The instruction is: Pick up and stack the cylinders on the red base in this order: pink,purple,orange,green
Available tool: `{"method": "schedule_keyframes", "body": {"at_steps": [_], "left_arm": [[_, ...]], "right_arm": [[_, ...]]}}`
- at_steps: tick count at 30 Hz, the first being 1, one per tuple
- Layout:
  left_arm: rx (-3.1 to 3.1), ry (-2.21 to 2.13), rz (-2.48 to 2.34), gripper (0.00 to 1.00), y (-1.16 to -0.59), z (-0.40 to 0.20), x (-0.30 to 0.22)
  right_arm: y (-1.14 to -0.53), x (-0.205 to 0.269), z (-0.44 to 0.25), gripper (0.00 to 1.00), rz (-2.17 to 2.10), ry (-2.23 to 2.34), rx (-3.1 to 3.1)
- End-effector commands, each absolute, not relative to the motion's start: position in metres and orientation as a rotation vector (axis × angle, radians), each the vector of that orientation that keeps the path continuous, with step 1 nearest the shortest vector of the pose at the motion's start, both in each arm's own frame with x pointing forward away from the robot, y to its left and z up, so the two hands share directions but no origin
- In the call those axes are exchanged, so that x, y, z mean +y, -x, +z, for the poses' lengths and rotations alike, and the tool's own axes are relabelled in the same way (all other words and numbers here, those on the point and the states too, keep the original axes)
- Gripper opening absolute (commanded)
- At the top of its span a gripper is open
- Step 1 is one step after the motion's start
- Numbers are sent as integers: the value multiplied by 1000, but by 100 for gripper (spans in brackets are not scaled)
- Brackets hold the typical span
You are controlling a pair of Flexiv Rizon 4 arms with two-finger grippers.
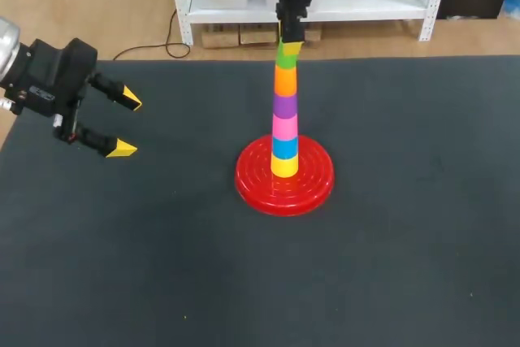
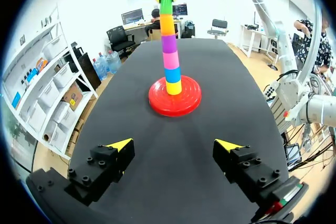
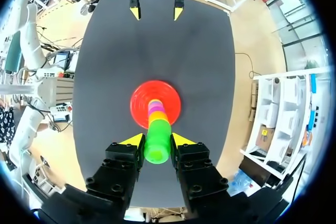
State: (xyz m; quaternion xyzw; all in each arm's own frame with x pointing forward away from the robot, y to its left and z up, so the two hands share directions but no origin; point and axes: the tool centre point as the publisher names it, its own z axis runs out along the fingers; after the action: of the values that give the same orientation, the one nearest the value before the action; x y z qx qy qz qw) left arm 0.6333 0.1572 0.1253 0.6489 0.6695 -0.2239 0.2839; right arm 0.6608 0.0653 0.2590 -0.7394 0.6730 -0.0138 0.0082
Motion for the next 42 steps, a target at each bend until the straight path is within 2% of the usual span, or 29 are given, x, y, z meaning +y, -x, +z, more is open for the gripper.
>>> {"method": "schedule_keyframes", "body": {"at_steps": [1, 42], "left_arm": [[1791, -1736, -598, 100, -633, 125, 158], [1791, -1736, -598, 100, -633, 125, 158]], "right_arm": [[-659, 66, 255, 0, -58, 2311, 2096], [-663, 67, 251, 0, -245, 2486, 2059]]}}
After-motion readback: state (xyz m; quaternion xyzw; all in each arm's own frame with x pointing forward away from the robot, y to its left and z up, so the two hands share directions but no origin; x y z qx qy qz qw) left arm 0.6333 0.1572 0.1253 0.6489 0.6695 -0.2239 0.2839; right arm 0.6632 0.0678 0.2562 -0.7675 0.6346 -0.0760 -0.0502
